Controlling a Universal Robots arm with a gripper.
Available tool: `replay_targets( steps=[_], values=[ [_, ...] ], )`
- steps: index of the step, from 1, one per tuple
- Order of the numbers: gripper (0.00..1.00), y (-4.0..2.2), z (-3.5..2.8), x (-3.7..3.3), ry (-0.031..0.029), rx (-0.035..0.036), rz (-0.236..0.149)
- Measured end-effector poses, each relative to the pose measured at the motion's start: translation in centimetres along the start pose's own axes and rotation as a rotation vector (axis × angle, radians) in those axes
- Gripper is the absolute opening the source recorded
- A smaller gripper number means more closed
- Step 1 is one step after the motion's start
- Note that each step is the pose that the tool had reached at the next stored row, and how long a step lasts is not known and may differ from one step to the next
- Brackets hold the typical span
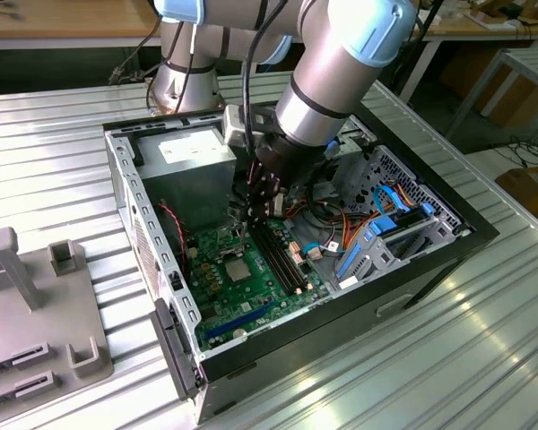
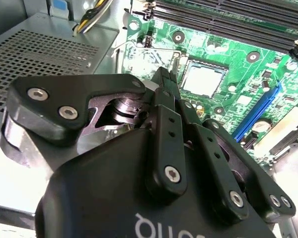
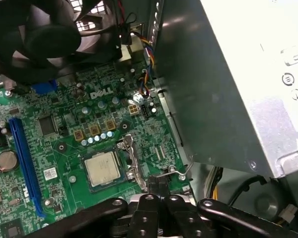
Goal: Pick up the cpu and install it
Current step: 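Close the cpu cover, then install the first cpu locking lever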
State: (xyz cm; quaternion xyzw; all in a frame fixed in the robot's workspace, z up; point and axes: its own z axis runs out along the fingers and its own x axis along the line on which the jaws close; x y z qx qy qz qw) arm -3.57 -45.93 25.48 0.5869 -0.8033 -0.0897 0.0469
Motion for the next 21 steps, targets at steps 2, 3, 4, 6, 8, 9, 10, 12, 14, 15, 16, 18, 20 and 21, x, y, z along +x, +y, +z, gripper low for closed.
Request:
replay_targets(
  steps=[2, 3, 4, 6, 8, 9, 10, 12, 14, 15, 16, 18, 20, 21],
  values=[
    [0.11, 0.01, 0.00, 0.29, 0.0012, 0.0043, -0.014],
    [0.11, 0.03, 0.00, 0.38, 0.0014, 0.0055, -0.017],
    [0.11, 0.03, -0.01, 0.47, 0.0017, 0.0066, -0.019],
    [0.11, 0.05, -0.01, 0.70, 0.0014, 0.0101, -0.024],
    [0.11, 0.01, -0.03, 1.18, -0.0007, 0.0133, -0.031],
    [0.11, 0.00, -0.04, 1.36, -0.0011, 0.0150, -0.034],
    [0.11, 0.00, -0.04, 1.46, -0.0014, 0.0161, -0.035],
    [0.11, 0.01, -0.05, 1.78, -0.0018, 0.0196, -0.041],
    [0.11, 0.02, -0.05, 1.87, -0.0016, 0.0205, -0.044],
    [0.11, 0.02, -0.05, 1.88, -0.0014, 0.0206, -0.045],
    [0.11, 0.03, -0.05, 1.88, -0.0012, 0.0205, -0.046],
    [0.11, 0.02, -0.05, 1.88, -0.0012, 0.0206, -0.046],
    [0.11, 0.03, -0.05, 1.88, -0.0012, 0.0205, -0.046],
    [0.11, 0.02, -0.05, 1.88, -0.0012, 0.0205, -0.046]
  ],
)
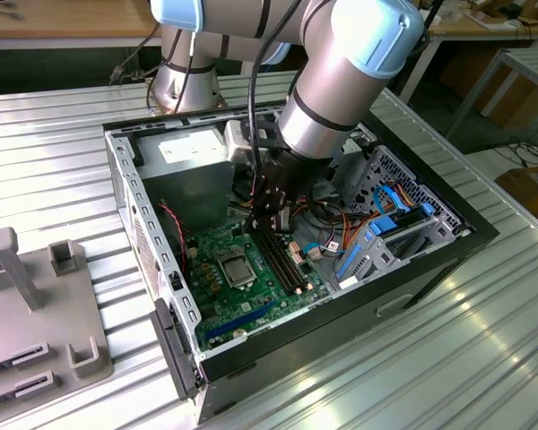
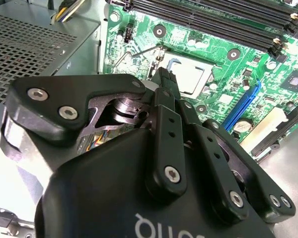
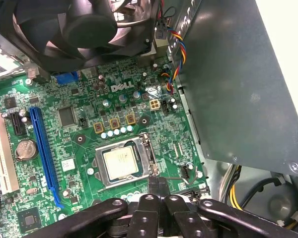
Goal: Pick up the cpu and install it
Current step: 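Install the first cpu locking lever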
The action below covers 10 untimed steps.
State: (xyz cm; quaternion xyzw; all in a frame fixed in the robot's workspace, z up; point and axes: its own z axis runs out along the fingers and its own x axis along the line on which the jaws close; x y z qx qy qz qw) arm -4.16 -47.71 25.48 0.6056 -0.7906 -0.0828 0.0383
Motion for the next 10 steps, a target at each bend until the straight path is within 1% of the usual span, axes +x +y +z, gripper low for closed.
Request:
replay_targets(
  steps=[6, 7, 9, 10],
  values=[
    [0.11, 0.00, 0.00, 0.00, 0.0010, 0.0002, 0.000],
    [0.11, -0.19, -0.02, -0.06, 0.0019, 0.0004, 0.000],
    [0.11, -0.97, -0.10, -0.30, 0.0022, 0.0004, 0.001],
    [0.11, -1.57, -0.14, -0.54, 0.0026, -0.0003, 0.001]
  ],
)
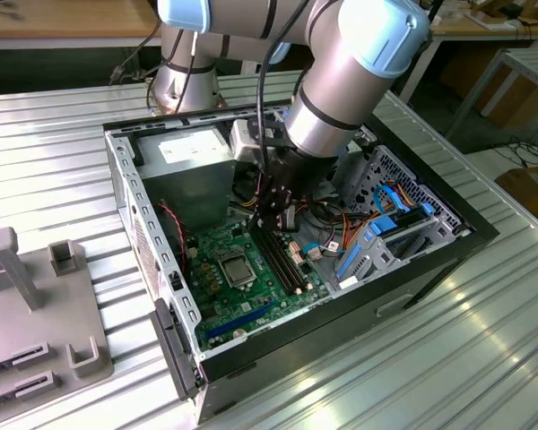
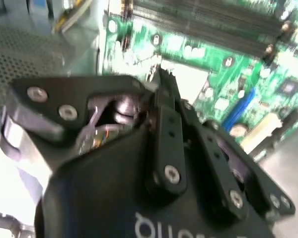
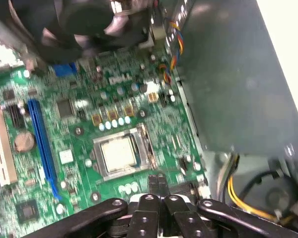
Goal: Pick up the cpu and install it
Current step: 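Install the first cpu locking lever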
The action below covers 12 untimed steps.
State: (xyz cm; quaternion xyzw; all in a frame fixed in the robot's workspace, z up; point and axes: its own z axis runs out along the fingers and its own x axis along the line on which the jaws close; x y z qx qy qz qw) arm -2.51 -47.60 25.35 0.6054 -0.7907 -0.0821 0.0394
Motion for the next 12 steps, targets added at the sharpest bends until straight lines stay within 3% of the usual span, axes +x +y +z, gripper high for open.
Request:
replay_targets(
  steps=[6, 12],
  values=[
    [0.11, -0.01, 0.27, -0.66, -0.0006, -0.0003, 0.002],
    [0.11, -0.07, 1.13, -2.50, -0.0009, -0.0001, 0.004]
  ],
)
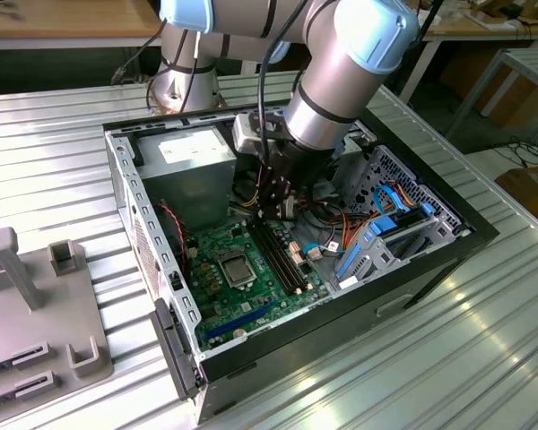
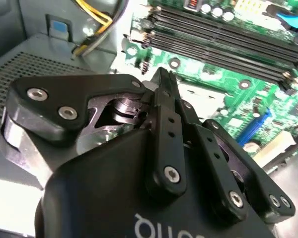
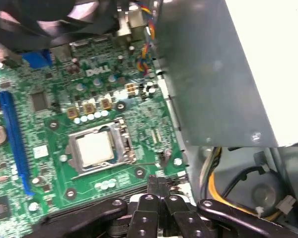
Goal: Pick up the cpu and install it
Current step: 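Install the first cpu locking lever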
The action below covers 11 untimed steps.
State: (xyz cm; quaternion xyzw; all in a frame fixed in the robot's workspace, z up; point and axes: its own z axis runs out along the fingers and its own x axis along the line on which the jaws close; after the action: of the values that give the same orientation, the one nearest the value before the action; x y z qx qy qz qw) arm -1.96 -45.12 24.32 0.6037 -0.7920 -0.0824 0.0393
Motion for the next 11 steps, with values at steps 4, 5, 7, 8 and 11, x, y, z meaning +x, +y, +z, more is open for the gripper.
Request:
replay_targets(
  steps=[4, 5, 7, 8, 11],
  values=[
    [0.11, 0.22, 0.67, -1.17, 0.0001, -0.0001, 0.000],
    [0.11, 0.24, 0.69, -1.28, 0.0001, 0.0000, 0.000],
    [0.11, 0.51, 0.74, -1.20, 0.0004, -0.0001, -0.002],
    [0.11, 0.66, 0.77, -1.15, 0.0005, -0.0001, -0.003],
    [0.11, 0.96, 0.81, -0.83, 0.0009, 0.0003, -0.006]
  ],
)
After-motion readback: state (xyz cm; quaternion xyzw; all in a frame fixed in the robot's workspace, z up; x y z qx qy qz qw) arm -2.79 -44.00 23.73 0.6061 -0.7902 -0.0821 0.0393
